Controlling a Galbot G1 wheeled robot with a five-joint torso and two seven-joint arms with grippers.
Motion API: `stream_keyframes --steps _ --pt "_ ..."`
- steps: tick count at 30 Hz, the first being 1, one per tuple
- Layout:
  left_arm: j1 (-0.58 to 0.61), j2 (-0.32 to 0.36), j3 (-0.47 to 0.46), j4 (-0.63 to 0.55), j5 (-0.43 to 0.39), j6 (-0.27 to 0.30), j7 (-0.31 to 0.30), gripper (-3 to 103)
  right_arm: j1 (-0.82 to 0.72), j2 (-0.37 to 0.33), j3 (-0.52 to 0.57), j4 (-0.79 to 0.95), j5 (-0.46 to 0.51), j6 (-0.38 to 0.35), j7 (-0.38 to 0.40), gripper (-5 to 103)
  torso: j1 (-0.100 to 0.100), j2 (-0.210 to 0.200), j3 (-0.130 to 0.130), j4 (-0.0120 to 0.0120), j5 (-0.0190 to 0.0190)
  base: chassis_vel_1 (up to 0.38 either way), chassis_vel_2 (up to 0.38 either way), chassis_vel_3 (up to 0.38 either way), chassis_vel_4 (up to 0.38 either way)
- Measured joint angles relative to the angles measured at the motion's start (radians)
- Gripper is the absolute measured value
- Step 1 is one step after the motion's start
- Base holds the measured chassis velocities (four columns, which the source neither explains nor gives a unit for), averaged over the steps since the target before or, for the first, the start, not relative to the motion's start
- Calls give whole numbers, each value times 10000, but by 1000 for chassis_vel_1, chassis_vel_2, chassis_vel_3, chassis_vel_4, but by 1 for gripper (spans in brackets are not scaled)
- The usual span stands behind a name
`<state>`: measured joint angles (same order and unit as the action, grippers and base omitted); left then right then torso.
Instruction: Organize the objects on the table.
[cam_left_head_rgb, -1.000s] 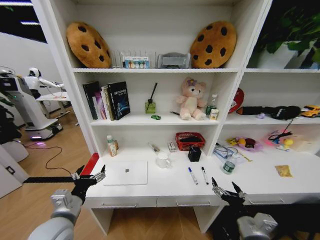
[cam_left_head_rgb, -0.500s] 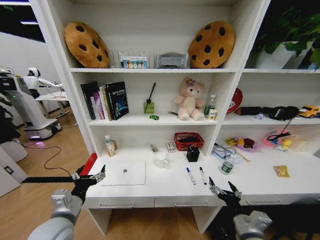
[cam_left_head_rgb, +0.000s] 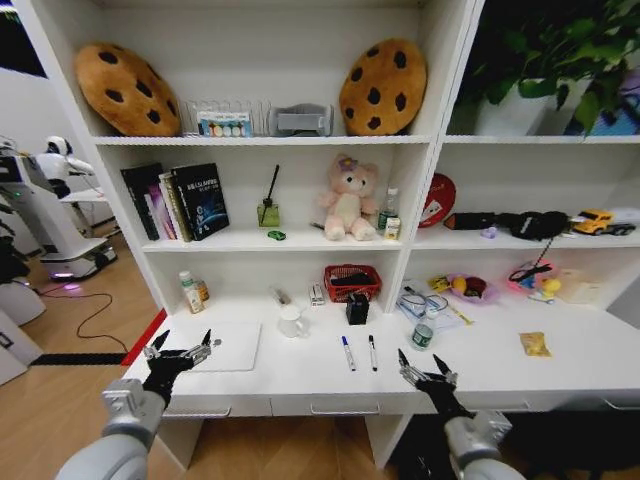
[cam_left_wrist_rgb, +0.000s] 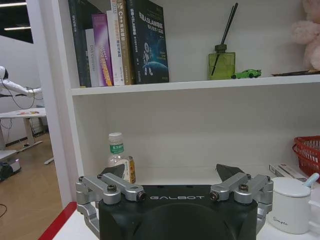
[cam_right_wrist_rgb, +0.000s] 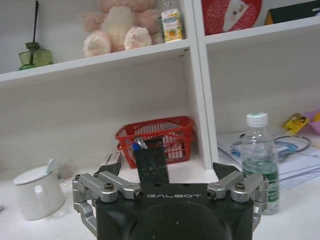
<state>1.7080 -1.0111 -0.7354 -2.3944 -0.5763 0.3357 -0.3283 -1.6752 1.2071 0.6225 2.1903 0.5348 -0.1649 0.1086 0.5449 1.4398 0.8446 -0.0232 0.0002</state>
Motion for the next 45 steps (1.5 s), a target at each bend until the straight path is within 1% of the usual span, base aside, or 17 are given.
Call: stream_keyframes --steps 2,3,7,8,10,12,13,14,16,19,24,36,39,40,43,44,45 --pt "0 1 -1 2 0 0 -4 100 545 -429 -248 -205 344 -324 149 100 0 1 -1 -7 -8 82 30 -75 -27" --pt "0 1 -1 2 0 0 -4 100 545 -429 -248 -205 344 -324 149 100 0 1 -1 -7 -8 61 30 -75 -49" --pt "-1 0 -2 2 0 0 -7 100 2361 -1488 -1438 -1267 1297 -1013 846 100 0 0 1 -1 -6 40 34 -33 -35" --pt "-1 0 -2 2 0 0 -7 100 2361 -1488 -1438 -1267 1297 -1013 846 100 0 0 1 -1 -6 0 0 0 0" --pt "-1 0 -1 2 0 0 -7 100 3225 -1648 -2120 -1904 1680 -1332 1365 100 1 -1 1 0 -1 0 0 0 0" --pt "-1 1 -1 2 0 0 -7 100 3726 -1664 -2511 -2267 1869 -1485 1648 100 2 -1 1 -2 2 0 0 0 0" --pt "-1 0 0 2 0 0 -7 100 4306 -1649 -3012 -2673 2009 -1661 1883 100 3 -2 1 -1 0 0 0 0 0" --pt "-1 0 0 2 0 0 -7 100 4306 -1649 -3012 -2673 2009 -1661 1883 100 3 -2 1 -1 0 0 0 0 0" --pt "-1 1 0 2 0 0 -8 100 5055 -1482 -3808 -3267 2141 -1811 2163 100 4 -2 2 -1 0 0 0 0 0" --pt "-1 1 0 2 0 0 -9 100 5352 -1337 -4112 -3526 2159 -1829 2270 100 3 -1 1 -1 -3 0 0 0 0" --pt "-1 0 0 2 0 0 -14 100 6335 -908 -5157 -4385 2296 -1885 2576 100 2 -1 0 -1 -3 0 0 0 0" --pt "-1 0 0 1 0 0 -14 100 6830 -581 -5618 -5459 2178 -1984 2891 101 1 0 0 -3 -3 0 0 0 0" --pt "0 1 0 2 0 0 -15 100 6787 -549 -5639 -5503 2174 -1974 2970 90 2 0 0 -2 -3 0 0 0 0" --pt "0 1 0 2 0 0 -15 100 6787 -549 -5639 -5503 2174 -1974 2970 90 2 0 0 -2 -3 0 0 0 0" --pt "-1 1 0 2 0 0 -14 100 6702 -589 -5630 -5493 2170 -1914 3011 74 1 1 -2 -3 -3 0 0 0 0" --pt "-1 1 0 2 0 0 -14 100 6702 -589 -5630 -5493 2170 -1914 3011 74 1 1 -2 -3 -3 0 0 0 0" --pt "-1 1 0 1 0 0 -14 100 6676 -611 -5607 -5474 2171 -1900 3012 69 0 1 -2 -3 -2 0 0 0 0"
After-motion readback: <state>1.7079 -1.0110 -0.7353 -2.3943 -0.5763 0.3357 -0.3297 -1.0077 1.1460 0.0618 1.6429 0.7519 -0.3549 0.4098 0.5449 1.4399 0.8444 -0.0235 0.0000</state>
